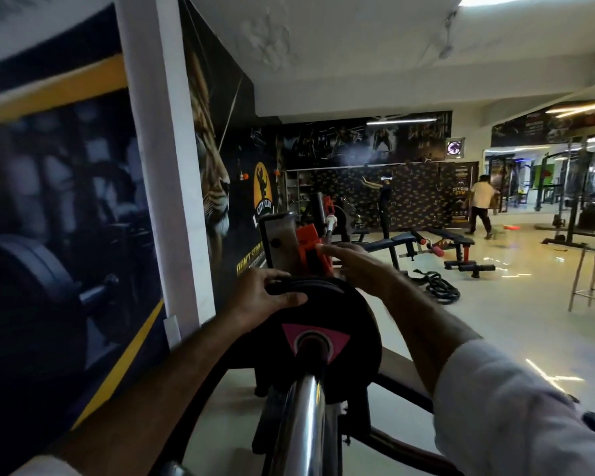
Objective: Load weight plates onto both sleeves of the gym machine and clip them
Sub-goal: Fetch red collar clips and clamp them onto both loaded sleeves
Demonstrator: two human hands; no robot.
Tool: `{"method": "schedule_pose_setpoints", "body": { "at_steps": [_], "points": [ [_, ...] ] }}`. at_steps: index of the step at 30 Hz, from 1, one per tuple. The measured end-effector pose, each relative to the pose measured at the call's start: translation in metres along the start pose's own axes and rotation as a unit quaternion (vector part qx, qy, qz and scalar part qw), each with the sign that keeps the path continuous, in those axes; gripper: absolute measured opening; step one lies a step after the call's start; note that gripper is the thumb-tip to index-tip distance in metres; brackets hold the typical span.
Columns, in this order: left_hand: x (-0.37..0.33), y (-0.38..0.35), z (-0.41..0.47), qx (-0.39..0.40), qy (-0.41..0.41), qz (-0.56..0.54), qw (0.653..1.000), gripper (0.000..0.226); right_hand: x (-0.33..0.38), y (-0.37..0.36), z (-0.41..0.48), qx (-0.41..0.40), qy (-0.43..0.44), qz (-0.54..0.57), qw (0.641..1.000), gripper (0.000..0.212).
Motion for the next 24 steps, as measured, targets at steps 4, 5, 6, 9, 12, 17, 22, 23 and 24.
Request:
{"method": "schedule_pose_setpoints", "body": {
  "at_steps": [4,5,6,9,12,17,22,23,24],
  "points": [
    [-0.002,-0.001,-0.002,-0.001,0.005,-0.004,1.000,0.059,0.003,-0.009,0.011,0.018,0.013,0.044,0.999,0.056],
    [-0.002,-0.001,-0.003,-0.001,0.007,-0.007,1.000,0.060,0.004,-0.009,0.010,0.021,0.022,0.053,0.998,0.051],
    [-0.003,-0.002,-0.004,-0.002,0.009,-0.009,1.000,0.060,0.003,-0.008,0.011,0.024,0.027,0.062,0.997,0.050],
    [-0.006,-0.003,-0.006,-0.001,0.007,-0.007,1.000,0.059,0.004,-0.007,0.010,0.009,0.046,0.086,0.995,0.049],
    [-0.008,-0.002,-0.008,-0.006,0.010,-0.009,1.000,0.056,0.011,-0.006,0.002,-0.026,0.070,0.104,0.992,0.057],
    [-0.014,-0.003,-0.012,-0.006,0.001,-0.006,1.000,0.047,0.035,-0.003,-0.038,-0.081,0.131,0.135,0.979,0.053],
    [-0.041,-0.003,-0.026,-0.017,-0.023,-0.042,0.999,0.051,0.059,-0.026,-0.113,-0.078,0.196,0.155,0.965,0.057],
    [-0.052,-0.004,-0.032,-0.030,-0.046,-0.103,0.993,0.057,0.062,-0.036,-0.131,-0.081,0.200,0.151,0.965,0.059],
    [-0.064,-0.006,-0.039,-0.033,-0.070,-0.165,0.983,0.059,0.064,-0.046,-0.149,-0.087,0.205,0.146,0.964,0.061]
  ]
}}
Point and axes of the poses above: each hand's wrist, its own z-axis towards the middle knuckle, its own y-axis out of the back of the hand, x = y × z, the point moved 1 cm from there along z, towards the middle knuckle, and after that the axes turned 7 degrees about x, right-handed, at the moved point
